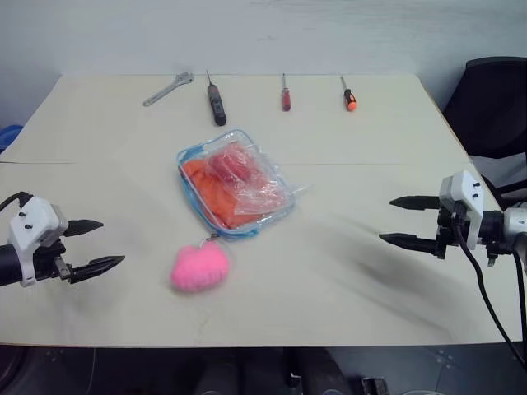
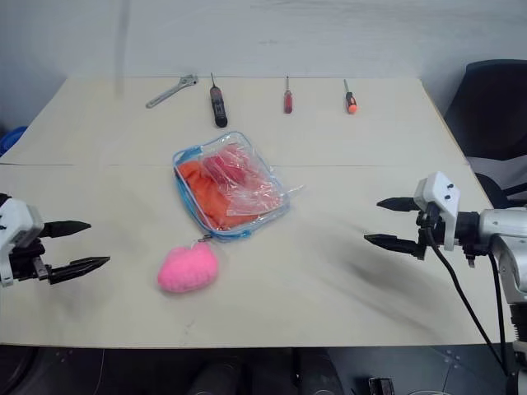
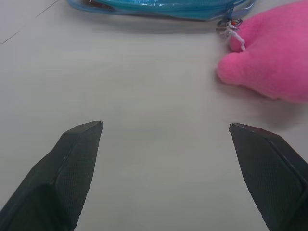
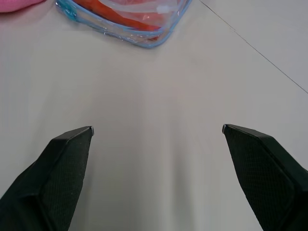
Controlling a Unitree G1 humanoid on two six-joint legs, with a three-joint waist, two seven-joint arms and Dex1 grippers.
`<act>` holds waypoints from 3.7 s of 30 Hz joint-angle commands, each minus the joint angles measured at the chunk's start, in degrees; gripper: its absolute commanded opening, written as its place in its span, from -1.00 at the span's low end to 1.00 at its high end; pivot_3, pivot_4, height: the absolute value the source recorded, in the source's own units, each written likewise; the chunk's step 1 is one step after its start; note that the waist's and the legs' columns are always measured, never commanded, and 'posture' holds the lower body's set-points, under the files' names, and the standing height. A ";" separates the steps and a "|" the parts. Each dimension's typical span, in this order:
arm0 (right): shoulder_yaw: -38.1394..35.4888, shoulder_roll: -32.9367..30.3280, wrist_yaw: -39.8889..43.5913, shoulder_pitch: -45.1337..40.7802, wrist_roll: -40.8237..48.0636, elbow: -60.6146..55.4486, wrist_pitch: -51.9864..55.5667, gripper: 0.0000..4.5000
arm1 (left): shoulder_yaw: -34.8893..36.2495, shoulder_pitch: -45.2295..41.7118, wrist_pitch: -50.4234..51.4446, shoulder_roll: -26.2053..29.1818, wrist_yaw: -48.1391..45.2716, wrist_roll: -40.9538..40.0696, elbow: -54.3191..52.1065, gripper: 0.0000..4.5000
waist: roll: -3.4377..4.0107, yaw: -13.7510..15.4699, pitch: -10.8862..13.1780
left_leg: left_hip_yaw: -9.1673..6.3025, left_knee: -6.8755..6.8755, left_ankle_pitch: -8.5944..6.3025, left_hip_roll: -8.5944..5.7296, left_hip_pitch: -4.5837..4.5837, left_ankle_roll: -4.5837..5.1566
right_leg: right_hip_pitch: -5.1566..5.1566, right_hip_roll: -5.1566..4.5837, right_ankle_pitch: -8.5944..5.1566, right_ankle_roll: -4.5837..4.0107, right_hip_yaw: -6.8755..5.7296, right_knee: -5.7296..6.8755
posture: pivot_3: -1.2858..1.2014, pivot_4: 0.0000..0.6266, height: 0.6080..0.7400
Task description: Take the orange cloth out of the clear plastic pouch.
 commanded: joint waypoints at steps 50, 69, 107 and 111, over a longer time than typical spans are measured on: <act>20.28 53.53 -28.32 -48.28 -21.40 44.87 -19.09 -0.98 | -4.78 -7.56 1.97 -3.97 11.52 -3.33 -9.97 1.00 | -0.05 -4.80 -0.04 | -0.40 0.39 0.26 -0.07 -1.09 -0.48 | -1.00 -0.05 0.00 -0.09 -0.49 0.62 | 0.03 -0.52 1.00; 18.96 56.59 -27.80 -54.50 -23.59 53.25 -18.06 0.96 | -4.38 -8.14 1.65 -4.07 11.31 -2.30 -9.76 1.00 | -0.04 -4.91 -0.04 | -0.38 0.39 0.27 -0.08 -1.04 -0.50 | -1.00 -0.05 -0.01 -0.10 -0.47 0.69 | 0.03 -0.52 1.00; 13.47 46.54 -22.80 -56.98 -22.84 40.83 -9.02 -0.17 | -15.39 -19.00 0.69 -6.81 11.50 -1.90 -6.24 1.00 | -0.05 -4.73 -0.04 | -0.40 0.42 0.33 -0.10 -0.98 -0.59 | -1.02 -0.09 -0.06 -0.21 -0.45 0.96 | 0.03 -0.52 1.00; 11.60 40.04 -20.05 -56.37 -20.39 33.90 -2.71 0.43 | -17.94 -20.86 -0.28 -7.28 10.34 -1.34 -5.64 1.00 | -0.05 -4.43 -0.05 | -0.40 0.44 0.33 -0.12 -1.00 -0.59 | -1.03 -0.11 -0.06 -0.21 -0.46 0.96 | 0.03 -0.52 1.00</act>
